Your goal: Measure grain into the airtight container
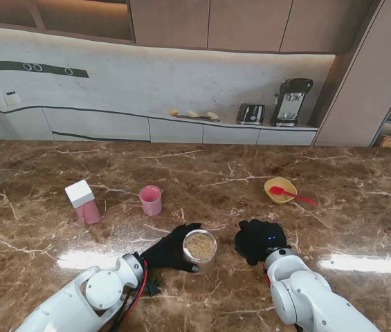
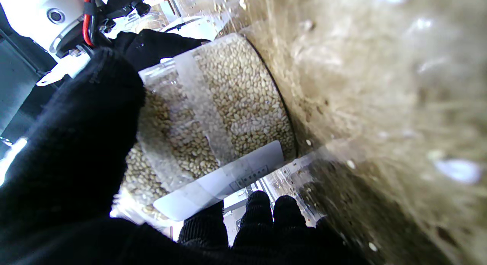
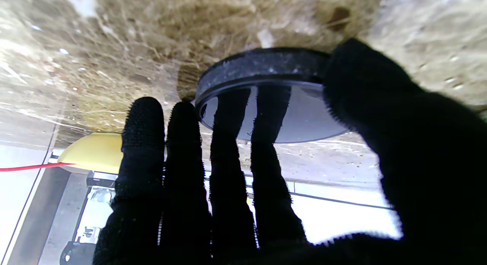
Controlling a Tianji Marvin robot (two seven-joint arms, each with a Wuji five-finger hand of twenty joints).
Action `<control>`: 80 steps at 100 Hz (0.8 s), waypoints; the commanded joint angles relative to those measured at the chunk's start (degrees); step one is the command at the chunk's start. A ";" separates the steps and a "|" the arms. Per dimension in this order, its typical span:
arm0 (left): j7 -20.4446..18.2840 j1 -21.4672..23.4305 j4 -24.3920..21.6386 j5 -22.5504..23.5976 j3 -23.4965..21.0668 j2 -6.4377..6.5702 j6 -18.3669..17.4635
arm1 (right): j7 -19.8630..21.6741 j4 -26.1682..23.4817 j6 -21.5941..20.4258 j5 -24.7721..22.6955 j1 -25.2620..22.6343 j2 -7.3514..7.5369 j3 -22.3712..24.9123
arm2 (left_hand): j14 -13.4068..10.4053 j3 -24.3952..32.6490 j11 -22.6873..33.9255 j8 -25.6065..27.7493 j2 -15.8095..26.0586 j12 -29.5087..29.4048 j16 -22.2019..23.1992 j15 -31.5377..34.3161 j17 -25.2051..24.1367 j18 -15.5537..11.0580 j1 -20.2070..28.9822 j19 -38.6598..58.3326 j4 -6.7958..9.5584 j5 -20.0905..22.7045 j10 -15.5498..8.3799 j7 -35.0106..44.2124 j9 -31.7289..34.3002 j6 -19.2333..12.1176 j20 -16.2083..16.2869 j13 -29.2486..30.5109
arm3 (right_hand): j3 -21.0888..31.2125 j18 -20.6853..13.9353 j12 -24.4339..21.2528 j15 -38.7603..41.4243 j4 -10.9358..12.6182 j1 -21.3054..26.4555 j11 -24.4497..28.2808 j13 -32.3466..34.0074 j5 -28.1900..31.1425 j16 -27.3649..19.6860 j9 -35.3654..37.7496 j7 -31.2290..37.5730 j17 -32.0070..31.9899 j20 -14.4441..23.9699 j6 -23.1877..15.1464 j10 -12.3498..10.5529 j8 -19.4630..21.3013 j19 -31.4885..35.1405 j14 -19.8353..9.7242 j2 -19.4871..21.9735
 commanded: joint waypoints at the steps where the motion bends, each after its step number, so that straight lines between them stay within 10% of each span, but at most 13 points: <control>1: -0.63 2.12 3.37 0.28 0.75 0.29 1.80 | 2.27 3.33 0.00 0.62 -2.26 0.04 -1.32 | 10.15 0.01 -0.57 0.22 6.84 0.59 0.57 -0.60 5.25 23.44 0.97 6.76 3.78 0.08 -0.36 2.63 -1.72 -2.49 0.97 -2.54 | -2.16 0.86 -0.50 -5.87 -1.56 -2.97 0.73 -0.52 1.84 -3.08 0.17 2.88 -1.19 0.52 -2.96 -6.05 1.81 -1.03 -3.09 -1.63; 25: -0.52 2.13 3.38 0.39 0.69 0.27 1.87 | 2.96 3.33 0.15 0.93 -2.06 0.10 -1.74 | 10.18 -0.11 -0.62 0.21 7.27 0.43 0.57 -0.64 5.25 23.49 1.06 6.79 3.97 0.09 -0.23 2.60 -1.74 -2.53 1.18 -2.55 | -0.78 -1.34 0.84 -1.38 -2.76 1.75 4.75 4.51 4.22 -1.02 2.97 4.20 3.98 2.04 -2.07 -5.34 3.06 2.36 -3.90 -5.86; 48: -0.44 2.30 3.25 0.43 0.47 0.29 1.98 | -1.33 5.15 -0.41 2.42 -1.52 -0.33 -2.63 | 10.20 -0.24 -0.55 0.21 7.60 0.42 0.64 -0.59 5.21 23.54 0.95 6.81 4.09 0.17 -0.31 2.61 -1.71 -2.56 1.37 -2.54 | 6.19 -2.67 5.03 5.05 3.13 8.51 10.91 12.97 9.42 2.39 10.63 9.19 11.52 1.26 -3.81 -6.17 5.17 8.48 -4.58 4.67; 80: -0.42 2.31 3.33 0.42 0.41 0.29 1.88 | -4.24 3.27 -0.92 5.59 -3.05 -1.24 -0.50 | 10.24 -0.29 -0.43 0.19 7.78 0.61 0.73 -0.58 5.18 23.63 0.88 6.83 4.22 0.29 -0.31 2.57 -1.70 -2.52 1.56 -2.55 | 6.75 -2.39 5.35 5.04 3.41 8.15 10.15 13.81 10.28 2.85 11.98 9.55 12.01 0.32 -4.03 -6.19 4.81 9.11 -4.43 5.00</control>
